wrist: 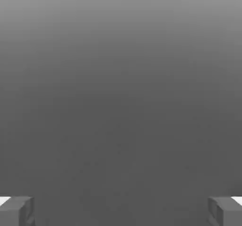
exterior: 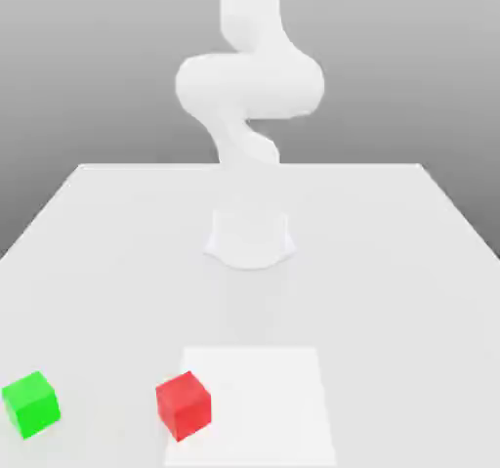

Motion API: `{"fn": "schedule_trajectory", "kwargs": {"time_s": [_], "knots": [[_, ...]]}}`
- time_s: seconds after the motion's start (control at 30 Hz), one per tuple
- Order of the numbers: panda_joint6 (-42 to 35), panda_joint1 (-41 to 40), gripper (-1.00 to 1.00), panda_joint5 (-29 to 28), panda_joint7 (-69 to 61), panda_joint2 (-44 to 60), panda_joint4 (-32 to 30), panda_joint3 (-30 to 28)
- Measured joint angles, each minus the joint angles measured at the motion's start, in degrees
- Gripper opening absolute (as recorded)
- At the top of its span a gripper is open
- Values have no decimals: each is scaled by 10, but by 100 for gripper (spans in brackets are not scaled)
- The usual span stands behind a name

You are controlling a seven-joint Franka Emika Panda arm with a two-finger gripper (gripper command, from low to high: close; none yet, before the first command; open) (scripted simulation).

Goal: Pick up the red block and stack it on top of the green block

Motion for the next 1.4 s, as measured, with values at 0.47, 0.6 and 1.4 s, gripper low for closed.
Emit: {"fn": "schedule_trajectory", "kwargs": {"time_s": [0.47,0.6,1.4], "knots": [[131,72,0,55,-298,295,-90,-123],[168,69,0,68,-380,378,-116,-136],[222,25,-100,52,-458,495,-145,-124]]}}
